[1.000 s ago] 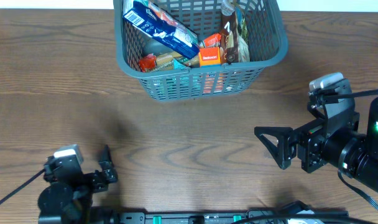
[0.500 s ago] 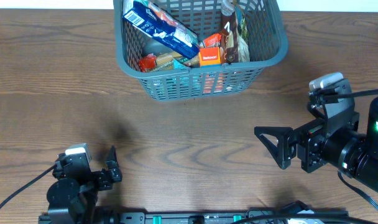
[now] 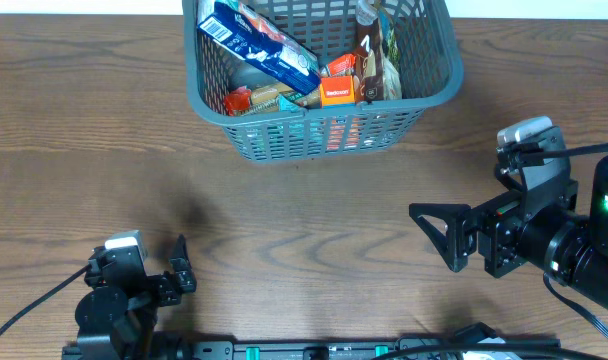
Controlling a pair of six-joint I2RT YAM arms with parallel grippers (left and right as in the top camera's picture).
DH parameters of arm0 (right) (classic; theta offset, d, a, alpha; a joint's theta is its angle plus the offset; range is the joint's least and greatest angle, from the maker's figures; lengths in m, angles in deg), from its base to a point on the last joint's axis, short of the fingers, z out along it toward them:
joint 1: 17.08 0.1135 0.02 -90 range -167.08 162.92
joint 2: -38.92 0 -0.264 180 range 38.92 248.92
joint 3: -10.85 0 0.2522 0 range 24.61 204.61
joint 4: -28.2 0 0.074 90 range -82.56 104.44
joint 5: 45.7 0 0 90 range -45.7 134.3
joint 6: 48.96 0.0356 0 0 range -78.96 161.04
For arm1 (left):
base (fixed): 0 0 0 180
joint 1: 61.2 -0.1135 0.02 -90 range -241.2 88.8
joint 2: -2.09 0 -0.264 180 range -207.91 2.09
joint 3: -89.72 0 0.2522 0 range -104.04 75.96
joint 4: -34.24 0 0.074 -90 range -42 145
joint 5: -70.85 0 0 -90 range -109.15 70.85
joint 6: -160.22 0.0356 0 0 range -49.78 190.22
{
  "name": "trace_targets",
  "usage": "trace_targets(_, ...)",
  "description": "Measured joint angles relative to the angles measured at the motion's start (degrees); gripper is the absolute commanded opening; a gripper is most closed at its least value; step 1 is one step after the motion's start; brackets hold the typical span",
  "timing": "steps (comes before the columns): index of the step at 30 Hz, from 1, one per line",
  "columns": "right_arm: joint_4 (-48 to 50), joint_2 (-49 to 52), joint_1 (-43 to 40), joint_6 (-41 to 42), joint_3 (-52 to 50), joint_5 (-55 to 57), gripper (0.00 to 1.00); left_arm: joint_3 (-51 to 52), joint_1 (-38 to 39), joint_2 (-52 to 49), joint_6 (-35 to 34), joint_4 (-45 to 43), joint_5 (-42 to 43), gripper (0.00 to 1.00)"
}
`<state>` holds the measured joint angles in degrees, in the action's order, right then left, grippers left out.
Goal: Pack container
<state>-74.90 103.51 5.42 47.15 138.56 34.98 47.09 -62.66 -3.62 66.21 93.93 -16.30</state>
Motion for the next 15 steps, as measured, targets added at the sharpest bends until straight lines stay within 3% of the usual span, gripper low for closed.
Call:
trace_targets(10, 1.1, -0.3, -0.2, -0.1, -0.1, -0.2, 0.99, 0.0, 0.0, 0.0, 0.0, 0.0, 0.0, 0.99)
trace_targets(15, 12.3, -6.7, -1.2, -3.9, -9.1, -0.2, 0.99, 0.0, 0.0, 0.1, 0.0, -0.2, 0.0, 0.99)
